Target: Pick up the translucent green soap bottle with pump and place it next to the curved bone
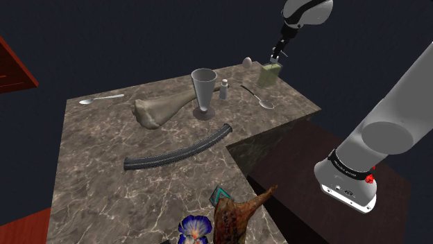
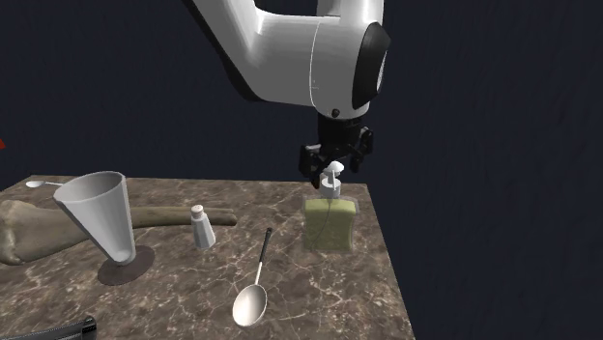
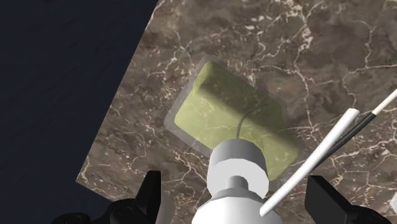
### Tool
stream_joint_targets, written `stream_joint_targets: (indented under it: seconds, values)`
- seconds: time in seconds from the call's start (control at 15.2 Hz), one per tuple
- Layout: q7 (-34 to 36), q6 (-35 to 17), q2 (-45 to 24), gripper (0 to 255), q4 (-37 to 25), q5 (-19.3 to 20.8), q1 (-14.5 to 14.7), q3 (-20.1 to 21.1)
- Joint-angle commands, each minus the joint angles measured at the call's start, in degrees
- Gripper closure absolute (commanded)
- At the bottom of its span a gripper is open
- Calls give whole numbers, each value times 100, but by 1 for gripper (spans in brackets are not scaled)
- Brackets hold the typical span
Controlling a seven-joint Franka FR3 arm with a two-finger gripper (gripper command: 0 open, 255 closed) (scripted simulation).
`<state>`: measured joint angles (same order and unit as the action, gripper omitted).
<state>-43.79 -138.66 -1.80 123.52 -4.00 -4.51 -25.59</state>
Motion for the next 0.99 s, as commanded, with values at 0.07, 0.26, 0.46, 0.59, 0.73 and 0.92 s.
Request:
stream_joint_targets:
  seconds: [0.07, 0.26, 0.46, 0.59, 0.73, 0.92]
  values:
    - [-3, -4, -4, 0, 0, -4, -1, 0]
    - [-2, -3, -3, 255, 0, -3, -1, 0]
    - [-3, -3, -4, 255, -1, -3, -1, 0]
    - [-3, -3, -6, 255, -3, -4, -1, 0]
    - [-2, -4, -4, 255, -1, -3, 0, 0]
    - [42, 142, 75, 255, -78, 57, 4, -2]
